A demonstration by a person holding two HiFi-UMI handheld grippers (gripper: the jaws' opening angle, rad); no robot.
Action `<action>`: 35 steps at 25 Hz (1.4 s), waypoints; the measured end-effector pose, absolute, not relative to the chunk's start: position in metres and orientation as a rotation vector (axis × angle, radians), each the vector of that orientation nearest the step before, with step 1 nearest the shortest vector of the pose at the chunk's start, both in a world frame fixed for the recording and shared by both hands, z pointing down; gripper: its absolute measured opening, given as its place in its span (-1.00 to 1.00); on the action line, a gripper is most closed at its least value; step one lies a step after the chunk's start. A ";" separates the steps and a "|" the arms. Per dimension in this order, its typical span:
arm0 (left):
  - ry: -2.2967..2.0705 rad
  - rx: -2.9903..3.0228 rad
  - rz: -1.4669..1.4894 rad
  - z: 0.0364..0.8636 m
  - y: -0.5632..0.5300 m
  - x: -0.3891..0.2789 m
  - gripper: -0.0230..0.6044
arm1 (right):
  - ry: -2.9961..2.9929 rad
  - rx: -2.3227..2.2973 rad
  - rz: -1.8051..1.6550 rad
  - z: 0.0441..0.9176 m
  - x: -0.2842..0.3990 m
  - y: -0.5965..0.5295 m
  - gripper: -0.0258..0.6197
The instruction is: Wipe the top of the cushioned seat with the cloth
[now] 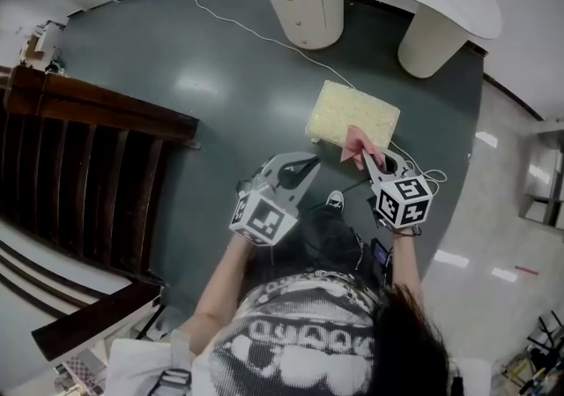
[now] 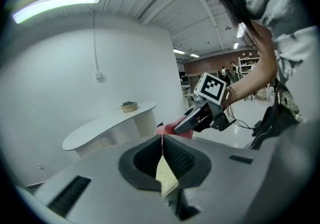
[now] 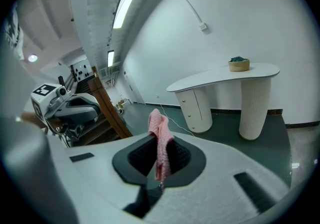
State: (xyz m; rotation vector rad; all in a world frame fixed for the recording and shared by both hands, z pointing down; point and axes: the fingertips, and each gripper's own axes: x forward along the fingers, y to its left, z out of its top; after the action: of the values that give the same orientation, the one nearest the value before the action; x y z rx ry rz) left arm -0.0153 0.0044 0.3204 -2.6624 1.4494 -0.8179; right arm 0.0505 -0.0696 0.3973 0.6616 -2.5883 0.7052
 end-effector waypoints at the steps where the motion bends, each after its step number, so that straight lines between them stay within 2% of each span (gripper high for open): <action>1: 1.442 -2.662 -0.828 0.324 -0.001 -0.020 -0.90 | -2.584 0.668 0.713 0.401 0.048 -0.074 -0.88; 15: 1.199 -2.731 -0.827 0.379 -0.088 -0.104 -0.90 | -2.456 0.820 0.804 0.477 -0.019 -0.161 -0.88; 23: 1.024 -2.727 -0.855 0.428 -0.138 -0.148 -0.90 | -2.325 0.845 0.863 0.563 -0.055 -0.207 -0.88; 35: 0.883 -2.721 -0.931 0.534 -0.178 -0.170 -0.90 | -2.183 0.780 0.928 0.708 -0.096 -0.262 -0.88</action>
State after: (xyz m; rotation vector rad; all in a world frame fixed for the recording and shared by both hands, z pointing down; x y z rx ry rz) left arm -0.1698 -0.1778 0.5337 -2.7207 0.8828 -0.9310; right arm -0.0963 -0.2619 0.7081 0.7799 -2.1829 0.9276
